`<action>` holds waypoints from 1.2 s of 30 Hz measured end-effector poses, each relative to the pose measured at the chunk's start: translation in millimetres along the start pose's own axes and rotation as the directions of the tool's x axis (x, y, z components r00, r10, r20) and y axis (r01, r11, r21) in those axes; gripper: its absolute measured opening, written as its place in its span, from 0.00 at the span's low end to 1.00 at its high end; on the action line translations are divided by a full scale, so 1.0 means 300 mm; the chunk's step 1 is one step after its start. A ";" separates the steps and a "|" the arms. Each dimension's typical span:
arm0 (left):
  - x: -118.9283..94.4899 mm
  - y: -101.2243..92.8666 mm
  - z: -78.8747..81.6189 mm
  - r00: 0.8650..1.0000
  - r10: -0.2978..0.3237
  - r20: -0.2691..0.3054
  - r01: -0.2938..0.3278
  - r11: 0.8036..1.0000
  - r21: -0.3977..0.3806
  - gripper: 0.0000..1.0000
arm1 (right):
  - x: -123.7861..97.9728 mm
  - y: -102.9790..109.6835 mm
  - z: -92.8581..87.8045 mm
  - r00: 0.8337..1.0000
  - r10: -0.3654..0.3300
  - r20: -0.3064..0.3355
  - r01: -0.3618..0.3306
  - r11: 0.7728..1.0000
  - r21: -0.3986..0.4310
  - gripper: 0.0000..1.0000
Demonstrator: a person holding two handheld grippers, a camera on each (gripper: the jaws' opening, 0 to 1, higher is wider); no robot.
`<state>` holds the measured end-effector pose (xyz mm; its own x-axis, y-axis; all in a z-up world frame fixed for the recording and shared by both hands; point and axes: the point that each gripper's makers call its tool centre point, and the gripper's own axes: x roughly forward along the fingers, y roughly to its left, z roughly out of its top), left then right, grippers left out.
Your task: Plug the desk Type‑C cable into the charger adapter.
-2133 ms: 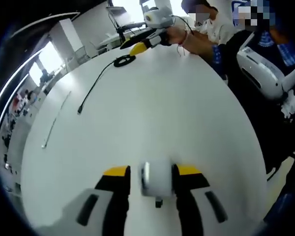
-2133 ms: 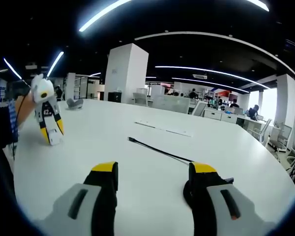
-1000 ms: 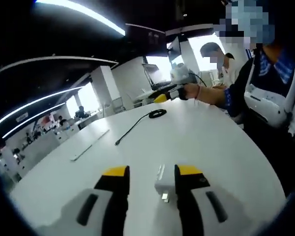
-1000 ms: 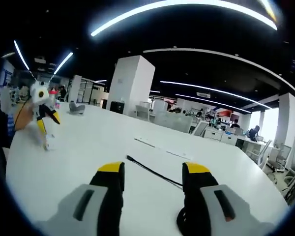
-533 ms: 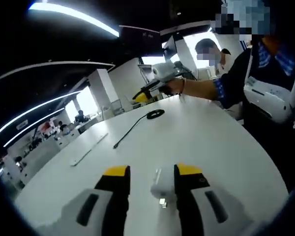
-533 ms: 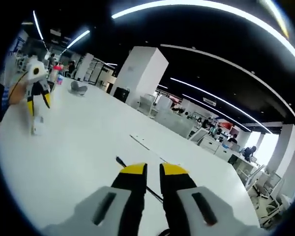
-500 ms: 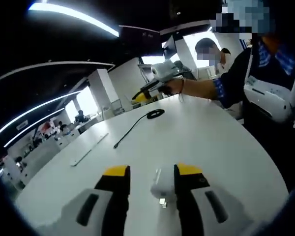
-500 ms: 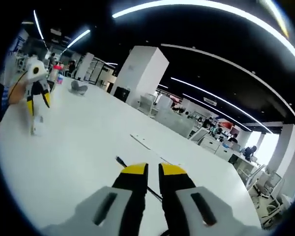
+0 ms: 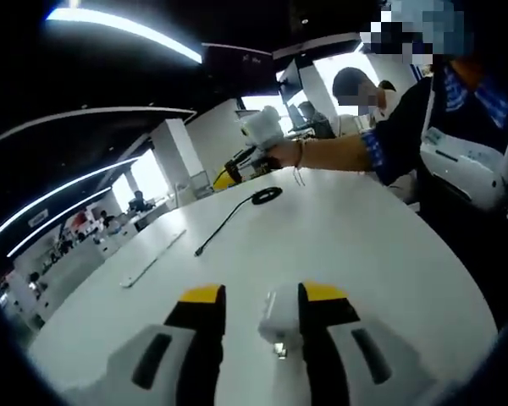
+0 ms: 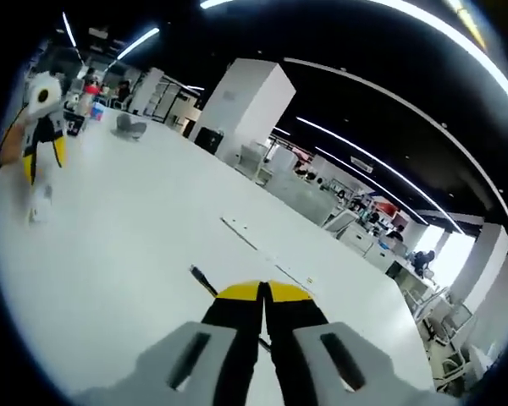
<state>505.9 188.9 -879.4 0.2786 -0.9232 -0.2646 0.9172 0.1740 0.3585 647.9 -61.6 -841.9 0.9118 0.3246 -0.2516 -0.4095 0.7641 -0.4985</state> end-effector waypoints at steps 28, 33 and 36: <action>-0.015 -0.025 0.025 0.998 -0.036 0.047 0.038 0.999 -0.028 0.37 | 0.219 0.219 0.045 0.806 0.483 -0.342 -0.577 0.770 -0.271 0.18; -0.009 -0.028 0.018 0.998 -0.043 0.040 0.044 0.999 -0.029 0.37 | 0.230 0.248 0.027 0.734 0.518 -0.440 -0.665 0.682 -0.306 0.18; -0.009 -0.027 0.016 0.998 -0.043 0.039 0.044 0.999 -0.029 0.37 | 0.257 0.260 0.014 0.705 0.520 -0.483 -0.693 0.651 -0.311 0.18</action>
<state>496.5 188.3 -877.3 0.2279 -0.9425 -0.2443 0.9365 0.1435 0.3201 686.3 25.4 -896.5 0.4148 0.3572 -0.8369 -0.9077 0.0991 -0.4077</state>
